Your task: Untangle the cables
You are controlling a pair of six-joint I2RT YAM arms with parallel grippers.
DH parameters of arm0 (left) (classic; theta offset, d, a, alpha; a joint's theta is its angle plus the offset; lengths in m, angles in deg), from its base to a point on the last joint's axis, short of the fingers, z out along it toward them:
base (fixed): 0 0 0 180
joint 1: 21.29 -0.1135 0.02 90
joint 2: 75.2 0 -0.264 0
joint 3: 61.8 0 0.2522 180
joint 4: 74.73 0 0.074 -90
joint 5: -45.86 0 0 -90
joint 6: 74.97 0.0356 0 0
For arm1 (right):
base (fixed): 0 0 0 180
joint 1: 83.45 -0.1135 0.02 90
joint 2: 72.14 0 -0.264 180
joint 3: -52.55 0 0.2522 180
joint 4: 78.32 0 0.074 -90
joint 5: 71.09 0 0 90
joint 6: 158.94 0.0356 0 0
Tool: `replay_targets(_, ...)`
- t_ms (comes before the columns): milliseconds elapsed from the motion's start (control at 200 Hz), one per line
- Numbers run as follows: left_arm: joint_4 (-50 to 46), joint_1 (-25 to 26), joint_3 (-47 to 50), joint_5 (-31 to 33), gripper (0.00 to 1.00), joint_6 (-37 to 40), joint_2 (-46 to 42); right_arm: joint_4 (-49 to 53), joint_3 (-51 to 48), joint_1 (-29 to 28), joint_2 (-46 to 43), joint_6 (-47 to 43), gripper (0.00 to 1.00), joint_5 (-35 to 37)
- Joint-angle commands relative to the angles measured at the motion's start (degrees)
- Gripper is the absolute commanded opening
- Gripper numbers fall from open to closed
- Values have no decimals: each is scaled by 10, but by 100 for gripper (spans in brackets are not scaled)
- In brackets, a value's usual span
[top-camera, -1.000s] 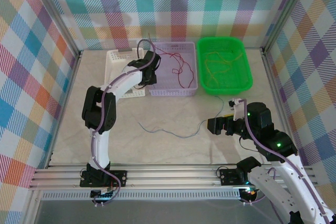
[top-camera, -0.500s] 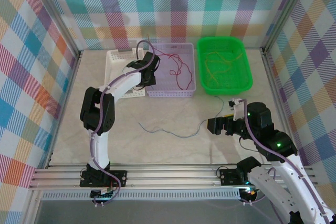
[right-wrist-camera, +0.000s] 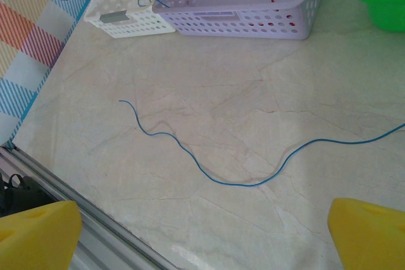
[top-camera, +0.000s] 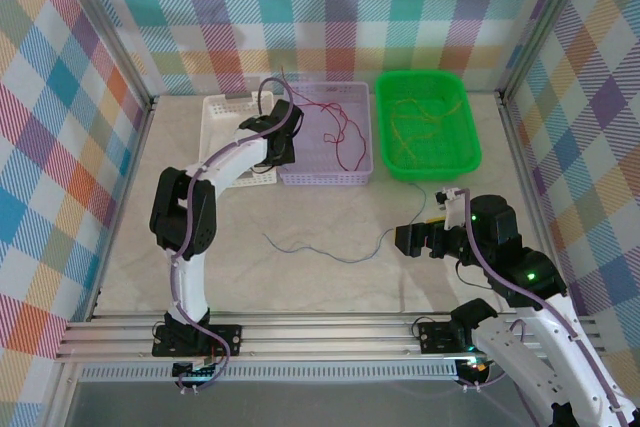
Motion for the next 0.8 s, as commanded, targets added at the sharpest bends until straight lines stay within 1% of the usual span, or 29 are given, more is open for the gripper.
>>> replay_targets(0,-10,-1,3,2,0,1,-41,-2,3,-3,-5,-8,100,-7)
replay_targets(235,-7,-2,-10,-5,0,-4,-84,-1,3,-3,-6,-8,100,-6)
replay_targets(365,-7,-15,-11,-1,0,-3,-117,-1,3,-3,-6,-8,100,-6)
replay_targets(585,-6,-73,-9,-1,0,4,-159,-3,3,-3,-5,-8,100,-9)
replay_targets(655,-5,-90,-14,7,0,8,-166,-3,3,-3,-3,-8,100,-10)
replay_targets(795,0,-117,-22,15,0,13,-148,-3,2,-3,-3,-8,100,-11)
